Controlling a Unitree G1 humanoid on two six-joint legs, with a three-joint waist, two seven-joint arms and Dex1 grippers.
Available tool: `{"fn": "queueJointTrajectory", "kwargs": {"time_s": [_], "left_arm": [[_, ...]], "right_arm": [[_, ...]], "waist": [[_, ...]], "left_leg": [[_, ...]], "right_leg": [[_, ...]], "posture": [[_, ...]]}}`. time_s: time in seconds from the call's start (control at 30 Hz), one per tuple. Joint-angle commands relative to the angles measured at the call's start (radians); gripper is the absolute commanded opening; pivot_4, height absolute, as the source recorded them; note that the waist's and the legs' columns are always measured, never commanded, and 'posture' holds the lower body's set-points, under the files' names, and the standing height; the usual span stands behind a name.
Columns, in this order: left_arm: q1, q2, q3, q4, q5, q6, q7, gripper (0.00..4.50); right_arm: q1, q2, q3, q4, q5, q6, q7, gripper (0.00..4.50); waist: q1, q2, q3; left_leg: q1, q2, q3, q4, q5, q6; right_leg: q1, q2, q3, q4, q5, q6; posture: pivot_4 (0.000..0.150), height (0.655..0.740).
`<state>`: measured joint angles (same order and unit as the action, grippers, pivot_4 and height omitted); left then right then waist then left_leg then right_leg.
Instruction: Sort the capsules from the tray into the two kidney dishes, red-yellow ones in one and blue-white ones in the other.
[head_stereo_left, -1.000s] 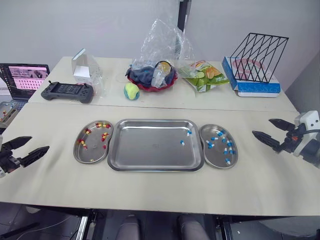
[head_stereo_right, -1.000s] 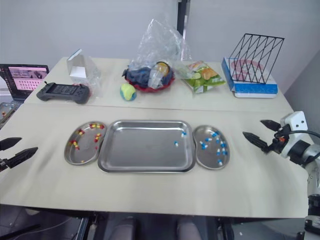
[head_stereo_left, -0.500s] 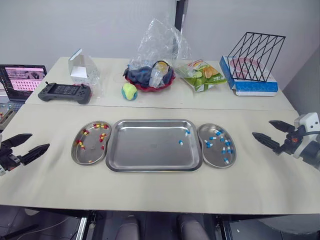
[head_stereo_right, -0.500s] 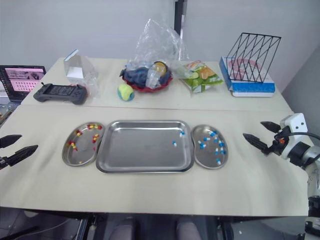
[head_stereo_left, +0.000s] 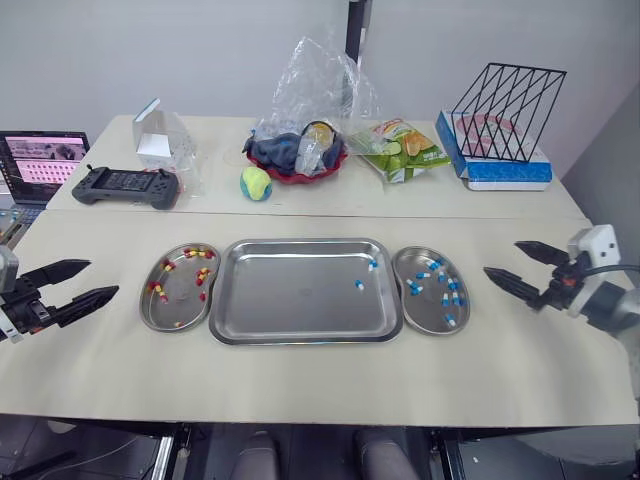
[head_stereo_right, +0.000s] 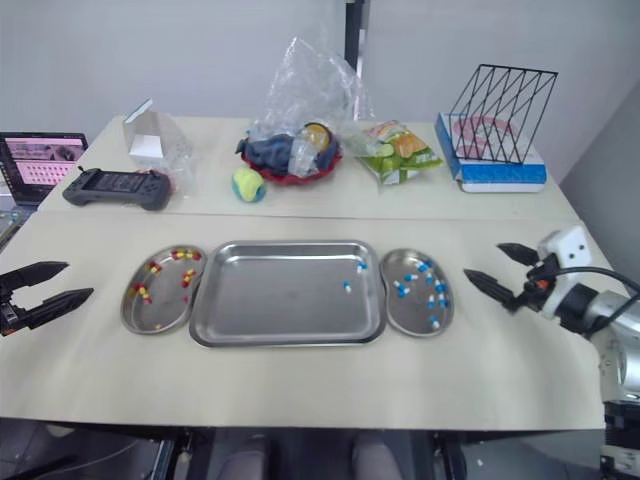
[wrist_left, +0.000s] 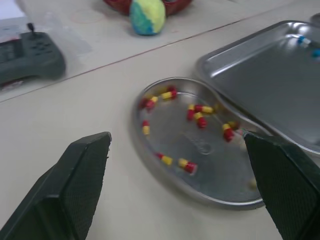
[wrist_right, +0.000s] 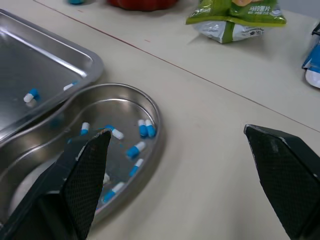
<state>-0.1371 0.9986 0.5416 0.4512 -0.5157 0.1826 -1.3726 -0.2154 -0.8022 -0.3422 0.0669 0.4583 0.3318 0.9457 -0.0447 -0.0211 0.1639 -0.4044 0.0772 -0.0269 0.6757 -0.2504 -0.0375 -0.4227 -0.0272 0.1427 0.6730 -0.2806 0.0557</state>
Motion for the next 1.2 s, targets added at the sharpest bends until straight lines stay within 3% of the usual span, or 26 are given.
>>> {"fn": "queueJointTrajectory", "kwargs": {"time_s": [0.03, 0.2, 0.43, 0.57, 0.7, 1.2], "left_arm": [[0.043, 0.014, 0.008, -0.149, -0.055, 0.070, -0.030, 4.48], [0.104, -0.002, 0.012, -0.283, -0.091, 0.130, -0.029, 4.48], [0.144, -0.023, 0.035, -0.377, -0.113, 0.151, 0.000, 4.48], [0.188, -0.054, 0.060, -0.399, -0.103, 0.114, 0.019, 4.48], [0.204, -0.061, 0.061, -0.410, -0.106, 0.111, 0.026, 4.48], [0.235, -0.063, 0.071, -0.429, -0.112, 0.109, 0.049, 4.48]], "right_arm": [[-0.035, 0.026, 0.053, -0.184, 0.057, 0.136, -0.074, 4.50], [-0.090, 0.093, 0.191, -0.358, 0.080, 0.298, -0.155, 4.50], [-0.141, 0.209, 0.332, -0.469, 0.082, 0.449, -0.298, 4.50], [-0.222, 0.350, 0.508, -0.429, -0.049, 0.480, -0.441, 4.50], [-0.280, 0.467, 0.490, -0.357, -0.070, 0.558, -0.565, 4.50], [-0.255, 0.478, 0.561, -0.402, -0.180, 0.660, -0.645, 4.50]], "waist": [[-0.001, 0.000, 0.000], [-0.004, 0.000, 0.000], [0.005, 0.000, 0.000], [-0.016, -0.001, 0.000], [-0.018, -0.001, 0.000], [-0.018, -0.001, 0.000]], "left_leg": [[0.000, 0.000, 0.000, 0.000, 0.000, 0.000], [0.000, 0.001, 0.000, 0.000, 0.000, 0.000], [-0.002, 0.001, 0.000, 0.000, 0.000, 0.000], [0.000, 0.003, -0.001, -0.001, 0.000, 0.000], [-0.002, 0.002, -0.001, -0.002, 0.000, 0.000], [-0.001, 0.002, -0.001, -0.002, 0.000, 0.000]], "right_leg": [[0.000, 0.000, 0.000, 0.000, 0.000, 0.000], [-0.001, 0.001, 0.000, 0.000, -0.001, -0.001], [-0.001, 0.000, -0.001, -0.001, -0.001, -0.001], [-0.002, 0.003, -0.001, 0.001, -0.001, -0.003], [-0.004, 0.002, -0.001, 0.002, -0.002, -0.004], [-0.003, 0.001, -0.003, 0.001, -0.002, -0.004]], "posture": [[0.150, 0.7174], [0.150, 0.7174], [0.150, 0.7174], [0.150, 0.7174], [0.150, 0.7174], [0.150, 0.7174]]}}
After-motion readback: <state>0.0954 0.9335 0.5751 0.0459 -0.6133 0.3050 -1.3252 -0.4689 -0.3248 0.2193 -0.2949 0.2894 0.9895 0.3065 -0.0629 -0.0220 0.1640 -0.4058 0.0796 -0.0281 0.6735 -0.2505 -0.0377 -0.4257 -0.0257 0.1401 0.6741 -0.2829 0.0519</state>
